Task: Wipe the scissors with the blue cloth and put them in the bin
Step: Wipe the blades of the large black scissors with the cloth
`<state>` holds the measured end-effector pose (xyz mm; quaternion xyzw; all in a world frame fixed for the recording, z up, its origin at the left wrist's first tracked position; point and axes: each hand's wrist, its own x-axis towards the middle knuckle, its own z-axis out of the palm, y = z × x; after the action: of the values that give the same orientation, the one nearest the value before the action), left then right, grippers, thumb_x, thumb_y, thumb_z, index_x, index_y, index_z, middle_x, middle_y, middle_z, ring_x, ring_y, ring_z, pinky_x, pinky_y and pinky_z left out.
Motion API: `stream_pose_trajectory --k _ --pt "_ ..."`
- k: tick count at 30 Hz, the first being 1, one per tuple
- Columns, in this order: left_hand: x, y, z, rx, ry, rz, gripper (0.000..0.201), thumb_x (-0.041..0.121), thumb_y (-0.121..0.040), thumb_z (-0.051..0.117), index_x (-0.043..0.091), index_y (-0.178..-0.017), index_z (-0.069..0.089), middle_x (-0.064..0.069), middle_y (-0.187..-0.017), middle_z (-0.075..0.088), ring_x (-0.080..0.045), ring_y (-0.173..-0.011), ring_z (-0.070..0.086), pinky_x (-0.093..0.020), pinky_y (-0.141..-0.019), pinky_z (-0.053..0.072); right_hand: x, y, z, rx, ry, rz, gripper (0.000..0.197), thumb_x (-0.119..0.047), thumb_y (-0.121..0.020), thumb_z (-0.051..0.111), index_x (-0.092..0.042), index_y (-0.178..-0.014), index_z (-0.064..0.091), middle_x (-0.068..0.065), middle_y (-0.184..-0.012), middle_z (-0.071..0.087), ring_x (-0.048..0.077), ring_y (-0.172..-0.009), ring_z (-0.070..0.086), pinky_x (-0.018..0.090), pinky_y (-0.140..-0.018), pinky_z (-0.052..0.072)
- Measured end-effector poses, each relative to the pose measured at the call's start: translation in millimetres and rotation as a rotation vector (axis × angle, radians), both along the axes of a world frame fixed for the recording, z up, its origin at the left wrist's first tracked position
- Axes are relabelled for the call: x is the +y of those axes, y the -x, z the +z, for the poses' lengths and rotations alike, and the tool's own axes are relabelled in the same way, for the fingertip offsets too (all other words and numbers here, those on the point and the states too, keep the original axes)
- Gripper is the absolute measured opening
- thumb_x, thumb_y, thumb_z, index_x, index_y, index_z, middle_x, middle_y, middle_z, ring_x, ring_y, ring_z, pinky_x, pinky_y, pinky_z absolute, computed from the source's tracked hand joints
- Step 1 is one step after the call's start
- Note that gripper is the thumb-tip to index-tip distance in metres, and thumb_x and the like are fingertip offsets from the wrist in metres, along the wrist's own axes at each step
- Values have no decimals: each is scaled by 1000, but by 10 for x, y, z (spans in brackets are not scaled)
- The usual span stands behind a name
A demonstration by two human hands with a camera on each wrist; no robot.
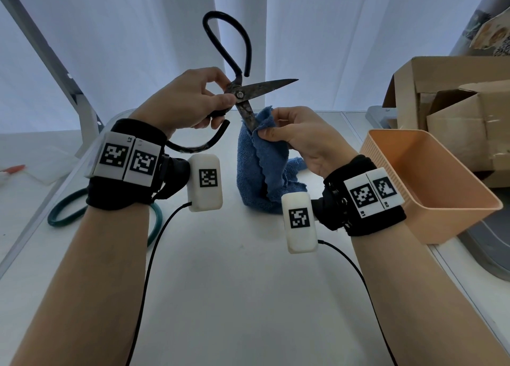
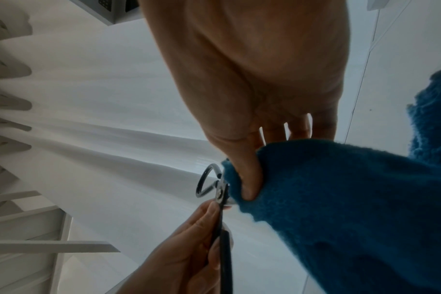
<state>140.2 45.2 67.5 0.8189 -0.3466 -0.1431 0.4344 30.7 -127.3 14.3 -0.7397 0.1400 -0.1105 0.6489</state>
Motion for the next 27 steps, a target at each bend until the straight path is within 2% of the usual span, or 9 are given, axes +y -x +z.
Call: stream_pose_trajectory --k 3,5,9,11,14,17,20,23,27 --pt "1 6 7 7 6 -1 16 25 -99 60 14 -111 60 -6 -60 60 -24 -66 40 -23 -52 35 29 -6 -6 -11 -7 -14 14 -9 -82 77 -8 -95 71 20 -107 71 21 -91 66 29 -81 55" --pt "0 12 8 6 1 -5 16 25 -99 60 14 -111 60 -5 -60 59 -23 -63 39 -21 -50 34 29 -14 -9 -11 -16 -11 17 -8 -83 76 -6 -100 72 20 -107 72 20 -91 67 28 -80 54" --pt "5 -2 6 -2 3 3 16 25 -100 60 14 -111 60 -4 -58 59 -19 -56 38 -17 -45 34 0 6 10 -2 -52 39 23 0 -87 68 -9 -108 71 15 -104 70 21 -92 67 26 -81 54" --pt "12 -8 10 -3 8 7 16 25 -100 60 14 -111 60 -4 -57 59 -19 -57 39 -17 -45 34 -4 13 12 -11 -64 42 26 1 -88 67 -7 -112 71 14 -105 71 20 -93 67 25 -81 54" --pt "19 -8 12 -1 12 11 18 25 -100 59 13 -112 59 -3 -57 59 -22 -60 39 -17 -45 34 9 7 8 -12 -67 79 28 1 -91 63 -5 -118 70 13 -111 73 18 -98 68 27 -87 54" --pt "20 -3 11 2 10 10 17 25 -100 59 13 -112 60 -4 -58 60 -23 -63 39 -20 -48 34 20 10 20 0 -62 124 29 2 -94 57 -7 -119 69 13 -112 73 18 -98 68 26 -85 54" --pt "24 4 16 9 10 4 18 26 -100 59 13 -112 60 -6 -60 60 -25 -67 39 -25 -53 34 15 16 20 7 -51 110 27 -2 -92 63 -8 -117 69 17 -113 72 21 -99 68 31 -91 54" --pt "29 8 27 9 16 9 20 27 -99 60 12 -113 59 -5 -60 60 -24 -67 39 -22 -51 34 4 22 16 -10 -65 61 24 -6 -88 70 -9 -112 70 16 -105 70 19 -93 68 27 -83 54" --pt "34 8 34 7 17 7 21 26 -99 60 11 -114 59 -7 -61 59 -24 -64 38 -21 -49 34 0 20 27 -11 -68 94 30 -2 -90 65 -4 -120 68 17 -113 72 19 -97 68 28 -88 55"
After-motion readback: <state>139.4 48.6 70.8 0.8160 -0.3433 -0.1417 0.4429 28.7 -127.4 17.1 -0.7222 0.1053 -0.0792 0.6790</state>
